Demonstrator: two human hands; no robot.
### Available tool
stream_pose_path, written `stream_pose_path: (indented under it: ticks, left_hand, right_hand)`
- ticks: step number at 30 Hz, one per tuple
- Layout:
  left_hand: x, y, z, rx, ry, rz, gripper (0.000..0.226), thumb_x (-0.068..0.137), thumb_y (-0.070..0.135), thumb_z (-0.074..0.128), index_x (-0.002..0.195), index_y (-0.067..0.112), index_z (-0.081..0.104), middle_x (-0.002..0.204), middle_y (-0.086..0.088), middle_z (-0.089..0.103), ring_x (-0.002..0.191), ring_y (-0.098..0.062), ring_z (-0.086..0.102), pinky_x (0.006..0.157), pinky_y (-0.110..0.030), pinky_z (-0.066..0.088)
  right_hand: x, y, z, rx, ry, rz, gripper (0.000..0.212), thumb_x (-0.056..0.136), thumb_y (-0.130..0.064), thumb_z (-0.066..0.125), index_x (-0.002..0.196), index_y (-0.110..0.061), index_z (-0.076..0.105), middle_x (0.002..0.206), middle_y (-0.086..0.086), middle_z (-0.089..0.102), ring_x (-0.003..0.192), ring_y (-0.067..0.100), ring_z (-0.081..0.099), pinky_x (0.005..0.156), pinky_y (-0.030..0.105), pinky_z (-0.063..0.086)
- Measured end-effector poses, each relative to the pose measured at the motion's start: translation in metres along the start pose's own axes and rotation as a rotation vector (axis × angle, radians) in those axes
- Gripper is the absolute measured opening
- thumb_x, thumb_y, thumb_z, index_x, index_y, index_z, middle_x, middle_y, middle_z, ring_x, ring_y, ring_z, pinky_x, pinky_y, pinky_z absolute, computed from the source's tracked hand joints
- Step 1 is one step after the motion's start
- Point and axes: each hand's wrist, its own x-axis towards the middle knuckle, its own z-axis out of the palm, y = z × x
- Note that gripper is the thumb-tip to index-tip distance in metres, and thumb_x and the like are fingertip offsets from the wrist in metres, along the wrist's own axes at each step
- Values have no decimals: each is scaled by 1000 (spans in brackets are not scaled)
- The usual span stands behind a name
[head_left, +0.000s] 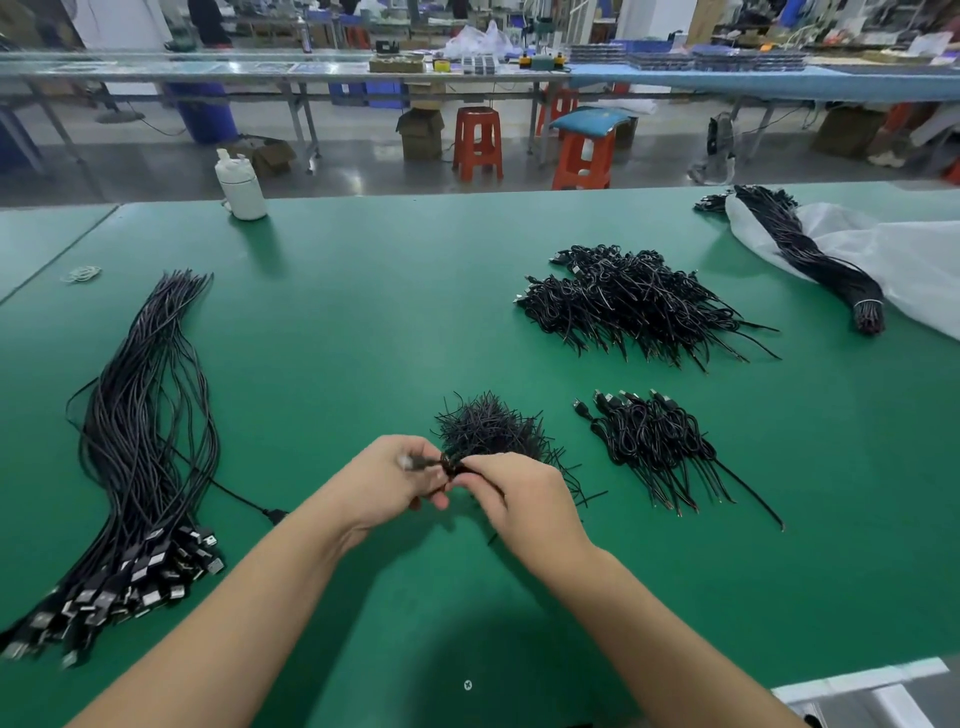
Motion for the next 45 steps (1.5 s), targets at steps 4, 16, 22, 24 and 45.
stream_pose_path:
  ticks: [4, 16, 22, 24, 45]
  left_hand:
    - [3, 3, 12, 289, 260, 110, 18, 93, 14, 63, 77, 20, 61, 59, 3, 65, 50, -7, 48, 51, -20, 35]
    - [-3, 6, 17, 533, 523, 242, 14, 94, 19, 60, 82, 25, 55, 81, 6, 64, 76, -22, 57, 71, -33, 43]
    - [2, 8, 13, 365, 315, 133, 20, 92, 19, 64, 73, 23, 60, 69, -3, 67, 50, -8, 51, 49, -12, 36]
    - [2, 7, 12, 317, 302, 125, 19, 92, 17, 63, 74, 21, 61, 67, -5, 66, 50, -9, 49, 50, -14, 36]
    - [2, -18, 34, 649, 486, 686, 8, 95, 11, 55, 91, 18, 56, 85, 3, 59, 75, -16, 50, 71, -27, 39]
  right_hand:
    - [11, -11, 2, 507, -89, 546, 14, 93, -29, 66, 104, -24, 60, 67, -7, 72, 62, 6, 64, 63, 18, 51]
    - [20, -4, -14, 1272, -300, 705, 23, 101, -4, 51, 121, -4, 60, 102, 18, 74, 95, 29, 72, 81, 37, 60]
    - [16, -3, -13, 836, -198, 510, 25, 91, -4, 67, 110, -19, 63, 76, -7, 62, 67, 17, 66, 75, 34, 58]
    - [16, -2, -13, 659, -186, 405, 29, 90, -9, 68, 109, -31, 66, 79, -6, 56, 65, 10, 56, 70, 23, 53]
    - [20, -1, -10, 1009, -135, 670, 5, 99, -15, 58, 100, -12, 62, 77, 16, 72, 53, 26, 58, 48, 29, 49]
